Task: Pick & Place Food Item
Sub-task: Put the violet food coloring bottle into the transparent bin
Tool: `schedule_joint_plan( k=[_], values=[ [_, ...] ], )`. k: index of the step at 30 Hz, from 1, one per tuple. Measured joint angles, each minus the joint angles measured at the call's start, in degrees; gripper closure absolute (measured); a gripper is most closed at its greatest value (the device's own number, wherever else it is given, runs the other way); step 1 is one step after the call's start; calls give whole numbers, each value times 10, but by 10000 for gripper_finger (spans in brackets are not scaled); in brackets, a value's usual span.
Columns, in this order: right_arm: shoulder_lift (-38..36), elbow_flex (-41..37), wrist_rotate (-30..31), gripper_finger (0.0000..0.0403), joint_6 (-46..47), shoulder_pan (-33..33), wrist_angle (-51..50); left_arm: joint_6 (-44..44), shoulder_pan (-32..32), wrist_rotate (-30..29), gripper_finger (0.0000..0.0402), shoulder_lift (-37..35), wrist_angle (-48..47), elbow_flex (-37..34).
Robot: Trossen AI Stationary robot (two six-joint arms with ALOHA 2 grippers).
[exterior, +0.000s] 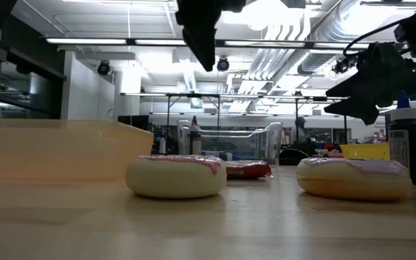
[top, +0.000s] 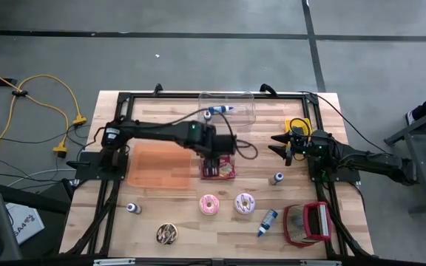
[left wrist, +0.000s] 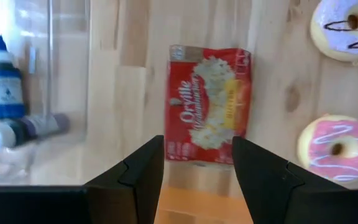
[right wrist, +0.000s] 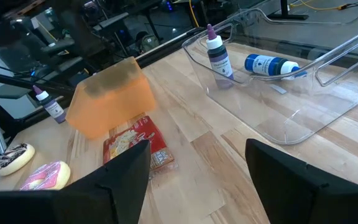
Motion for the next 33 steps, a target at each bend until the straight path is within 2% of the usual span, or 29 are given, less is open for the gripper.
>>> schedule_joint_plan(
  k=[8,19,22,33],
  values=[
    [0,0,0,152,0,0,0,-90,-49,-13,222,0,-26,0],
    [0,0,0,152,0,0,0,-170,-101,-31,222,0,-54,0],
    [0,0,0,152,0,0,0,-215,-114,-33,222,-3,-84,0],
    [0,0,0,152,0,0,0,-387,-211,-99,222,-27,-172,0]
  ],
)
